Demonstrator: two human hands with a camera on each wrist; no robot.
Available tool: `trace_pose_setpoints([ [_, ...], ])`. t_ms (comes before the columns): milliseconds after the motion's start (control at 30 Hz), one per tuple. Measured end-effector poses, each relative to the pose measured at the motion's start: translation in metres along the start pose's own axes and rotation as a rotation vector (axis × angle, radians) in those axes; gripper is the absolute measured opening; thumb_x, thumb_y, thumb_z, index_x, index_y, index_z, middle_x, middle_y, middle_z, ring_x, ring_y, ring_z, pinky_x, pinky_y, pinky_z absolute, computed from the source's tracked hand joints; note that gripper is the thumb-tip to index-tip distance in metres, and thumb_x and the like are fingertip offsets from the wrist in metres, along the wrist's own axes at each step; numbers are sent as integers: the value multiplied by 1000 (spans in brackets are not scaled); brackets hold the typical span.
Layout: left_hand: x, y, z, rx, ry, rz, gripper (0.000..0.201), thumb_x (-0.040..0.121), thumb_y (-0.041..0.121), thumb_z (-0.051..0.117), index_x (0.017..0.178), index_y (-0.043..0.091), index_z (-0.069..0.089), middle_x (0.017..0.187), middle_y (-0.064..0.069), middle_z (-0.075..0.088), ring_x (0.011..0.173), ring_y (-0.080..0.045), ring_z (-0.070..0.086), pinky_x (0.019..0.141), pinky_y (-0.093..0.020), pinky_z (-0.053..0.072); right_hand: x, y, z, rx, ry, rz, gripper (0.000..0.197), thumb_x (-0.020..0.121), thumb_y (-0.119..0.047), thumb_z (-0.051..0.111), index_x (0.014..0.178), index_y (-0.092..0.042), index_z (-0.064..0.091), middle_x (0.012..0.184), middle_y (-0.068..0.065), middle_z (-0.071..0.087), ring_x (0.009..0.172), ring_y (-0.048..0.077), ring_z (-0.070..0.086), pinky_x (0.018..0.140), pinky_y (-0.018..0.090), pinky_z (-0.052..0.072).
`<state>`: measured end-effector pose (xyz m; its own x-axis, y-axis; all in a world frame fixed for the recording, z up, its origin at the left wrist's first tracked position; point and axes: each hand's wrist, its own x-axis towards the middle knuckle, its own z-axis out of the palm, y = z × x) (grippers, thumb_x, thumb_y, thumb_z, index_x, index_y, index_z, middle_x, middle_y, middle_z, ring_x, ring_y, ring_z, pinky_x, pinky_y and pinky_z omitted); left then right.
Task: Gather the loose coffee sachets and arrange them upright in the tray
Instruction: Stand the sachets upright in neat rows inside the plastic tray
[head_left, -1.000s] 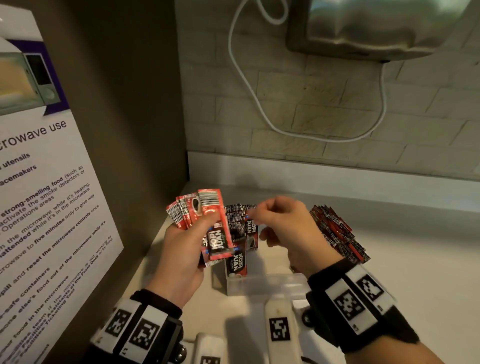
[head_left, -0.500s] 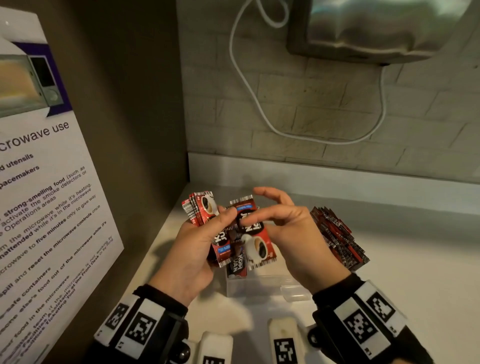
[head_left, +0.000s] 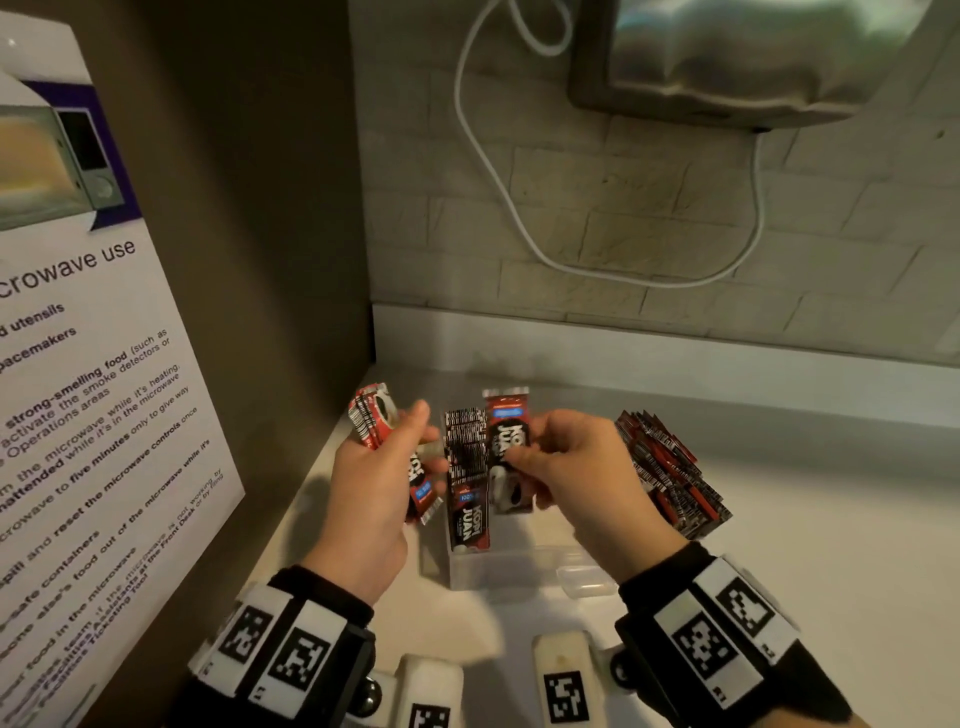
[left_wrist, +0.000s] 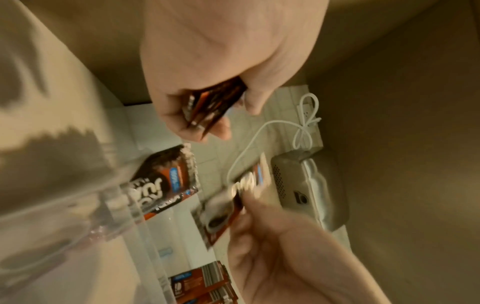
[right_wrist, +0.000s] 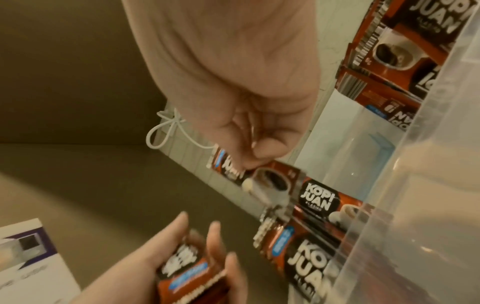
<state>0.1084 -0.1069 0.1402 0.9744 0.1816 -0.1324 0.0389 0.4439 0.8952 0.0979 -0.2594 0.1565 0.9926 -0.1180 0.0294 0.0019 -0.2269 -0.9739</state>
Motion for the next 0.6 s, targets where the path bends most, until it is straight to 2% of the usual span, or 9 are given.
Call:
trace_pose_setpoints([
  [33, 2, 0, -4, -4, 29, -25, 16, 89, 26, 65, 85, 11, 62, 79, -3, 67, 64, -15, 61, 59, -30, 50, 5, 3, -3, -5, 87, 30, 9, 85, 1, 65, 81, -6, 64, 76, 9, 68, 59, 12, 65, 50, 22, 51],
  [100, 5, -2, -13, 15, 55, -79, 15, 91, 28, 64, 90, 14, 62, 93, -4, 68, 79, -17, 65, 70, -33, 49, 16, 11, -9, -25, 215, 99, 8, 88, 0, 63, 84, -7, 64, 83, 10, 70, 69, 19, 69, 55, 27, 55],
  [200, 2, -10, -18, 54, 32, -181, 22, 90, 31, 64, 104, 15, 65, 111, -3, 71, 104, -20, 65, 81, -37, 47, 33, 27, -6, -69, 209, 224, 10, 87, 0, 64, 80, -7, 62, 84, 13, 70, 74, 24, 71, 67, 39, 61],
  [267, -4, -14, -17, 52, 3, -273, 31, 89, 30, 64, 113, 9, 65, 110, -11, 72, 101, -28, 67, 82, -40, 51, 43, 38, 3, -87, 146, 304, 13, 83, 2, 66, 75, -8, 62, 86, 18, 70, 77, 31, 71, 71, 48, 60],
  [333, -11, -14, -13, 54, -38, -334, 28, 92, 26, 61, 110, 6, 66, 100, -16, 74, 87, -31, 70, 74, -40, 54, 51, 48, 13, -100, 99, 351, 11, 80, 3, 69, 75, -5, 63, 86, 22, 70, 77, 37, 71, 69, 53, 59],
  [467, -16, -14, -10, 85, -56, -353, 29, 93, 26, 60, 112, 5, 65, 96, -17, 74, 89, -34, 70, 71, -39, 54, 70, 68, 26, -141, 120, 375, 12, 77, 0, 70, 76, -10, 62, 86, 18, 70, 76, 35, 70, 67, 50, 60],
  [600, -16, -13, -12, 80, -52, -357, 29, 92, 25, 60, 111, 3, 64, 95, -17, 74, 80, -30, 70, 66, -37, 53, 78, 76, 29, -144, 206, 326, 19, 75, -3, 68, 66, -15, 56, 81, 13, 69, 76, 31, 70, 69, 48, 60],
])
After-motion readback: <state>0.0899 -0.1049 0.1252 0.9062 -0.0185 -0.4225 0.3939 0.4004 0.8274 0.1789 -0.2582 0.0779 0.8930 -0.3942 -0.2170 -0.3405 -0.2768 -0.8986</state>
